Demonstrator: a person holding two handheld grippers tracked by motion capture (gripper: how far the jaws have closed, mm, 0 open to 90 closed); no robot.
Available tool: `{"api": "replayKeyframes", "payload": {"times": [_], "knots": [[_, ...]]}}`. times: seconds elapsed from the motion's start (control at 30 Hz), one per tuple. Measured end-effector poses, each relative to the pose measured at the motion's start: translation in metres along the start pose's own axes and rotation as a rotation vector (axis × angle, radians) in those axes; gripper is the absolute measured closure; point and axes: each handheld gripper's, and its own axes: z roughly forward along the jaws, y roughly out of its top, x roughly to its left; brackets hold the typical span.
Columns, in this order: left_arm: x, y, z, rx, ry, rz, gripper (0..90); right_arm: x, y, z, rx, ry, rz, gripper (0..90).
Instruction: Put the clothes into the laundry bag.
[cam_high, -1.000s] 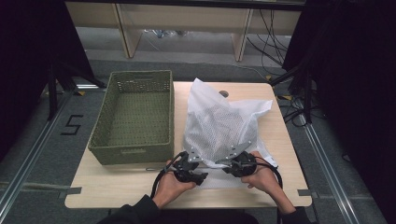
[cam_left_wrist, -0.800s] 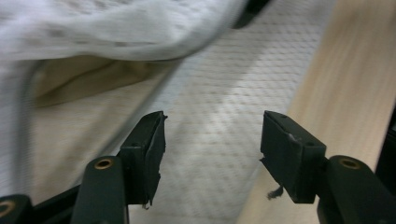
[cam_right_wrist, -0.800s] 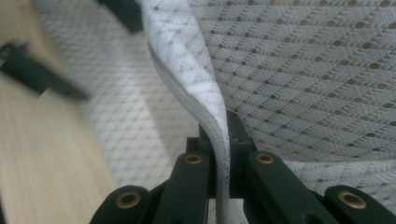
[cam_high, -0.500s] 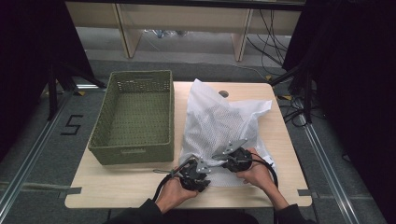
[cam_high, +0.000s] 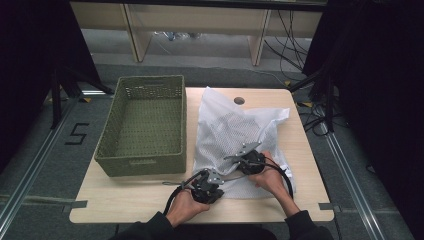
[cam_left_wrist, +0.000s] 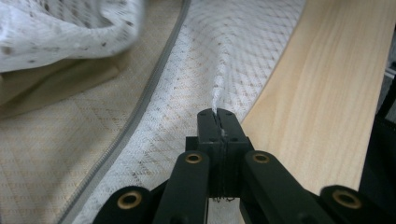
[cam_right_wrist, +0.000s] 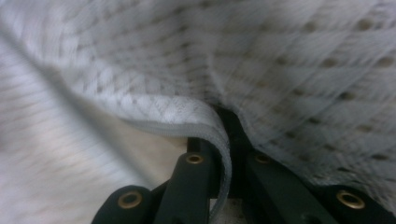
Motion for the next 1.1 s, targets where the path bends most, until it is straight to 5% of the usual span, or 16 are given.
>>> {"api": "replayKeyframes", "payload": {"times": [0.27,0.43,0.63,0.7,0.8,0.83,0.97,1.1], "knots": [[0.000,0.000,0.000,-0.002,-0.007,-0.009,89.6,-0.031,0.013,0.015,-0.017,-0.080,0.051,90.0],[0.000,-0.001,0.001,-0.011,-0.007,-0.011,89.2,-0.032,0.015,0.015,-0.003,-0.082,0.021,90.0],[-0.001,-0.002,0.001,-0.021,-0.011,-0.020,88.8,-0.018,0.005,-0.011,-0.013,-0.033,-0.025,89.9],[-0.001,-0.002,0.001,-0.021,-0.007,-0.018,88.7,-0.016,0.003,-0.016,-0.016,-0.025,-0.005,90.0],[0.000,-0.002,0.000,-0.022,-0.006,0.001,88.6,-0.011,-0.004,-0.026,-0.015,0.019,-0.013,90.0],[0.000,-0.002,0.000,-0.020,0.014,-0.010,88.6,-0.005,-0.009,-0.031,-0.002,0.077,-0.029,90.0],[-0.002,-0.002,0.000,-0.018,0.010,-0.014,88.5,0.002,-0.017,-0.032,0.019,0.095,-0.075,90.0],[-0.003,-0.002,0.000,-0.014,-0.003,-0.001,88.0,0.002,-0.021,-0.031,0.042,0.090,-0.066,89.6]]}}
